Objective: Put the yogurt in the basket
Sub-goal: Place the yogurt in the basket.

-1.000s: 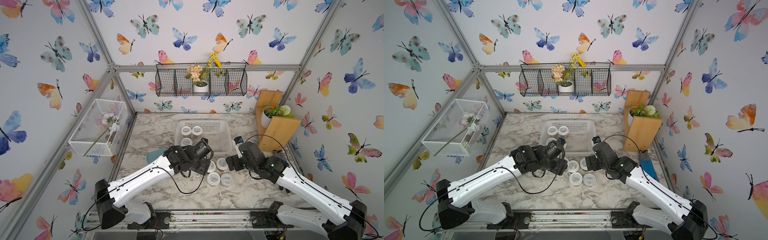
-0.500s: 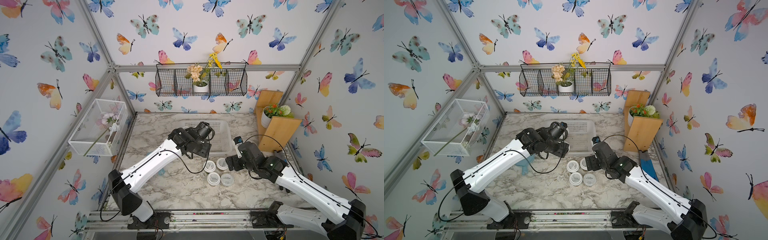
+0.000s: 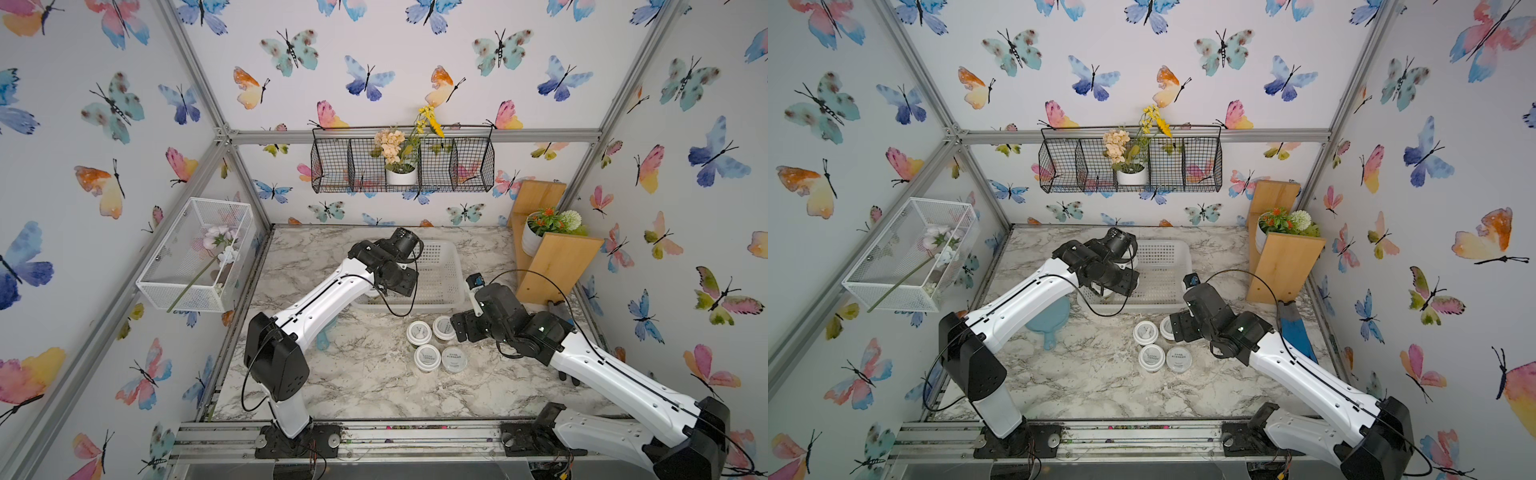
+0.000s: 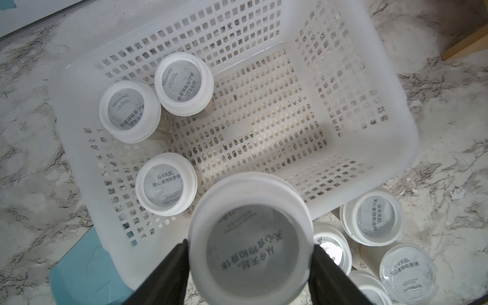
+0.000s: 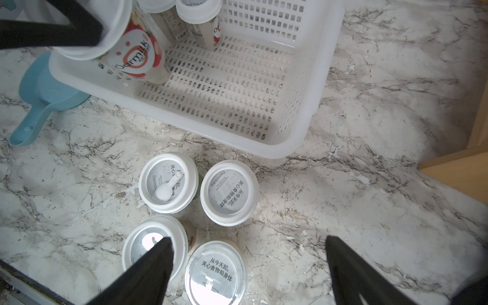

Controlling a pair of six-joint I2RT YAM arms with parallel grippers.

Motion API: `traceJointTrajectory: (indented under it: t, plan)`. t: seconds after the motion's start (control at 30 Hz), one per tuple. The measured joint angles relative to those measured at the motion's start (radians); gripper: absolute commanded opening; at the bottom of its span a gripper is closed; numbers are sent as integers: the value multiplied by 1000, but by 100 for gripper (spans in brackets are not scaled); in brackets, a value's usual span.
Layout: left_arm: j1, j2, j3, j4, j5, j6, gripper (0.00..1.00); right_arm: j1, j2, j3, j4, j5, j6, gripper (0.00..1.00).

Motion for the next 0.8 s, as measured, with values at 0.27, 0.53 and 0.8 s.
traceJointTrajectory:
  t: [0.27, 0.53, 0.8]
  plan:
    - [45, 72, -8, 74, 26, 21, 69, 0, 8, 0, 0, -1, 0, 92]
    - [73, 133, -8, 131, 36, 25, 69, 0, 11, 0, 0, -4, 0, 92]
    - [83, 183, -21, 168, 35, 26, 69, 0, 10, 0, 0, -6, 0, 92]
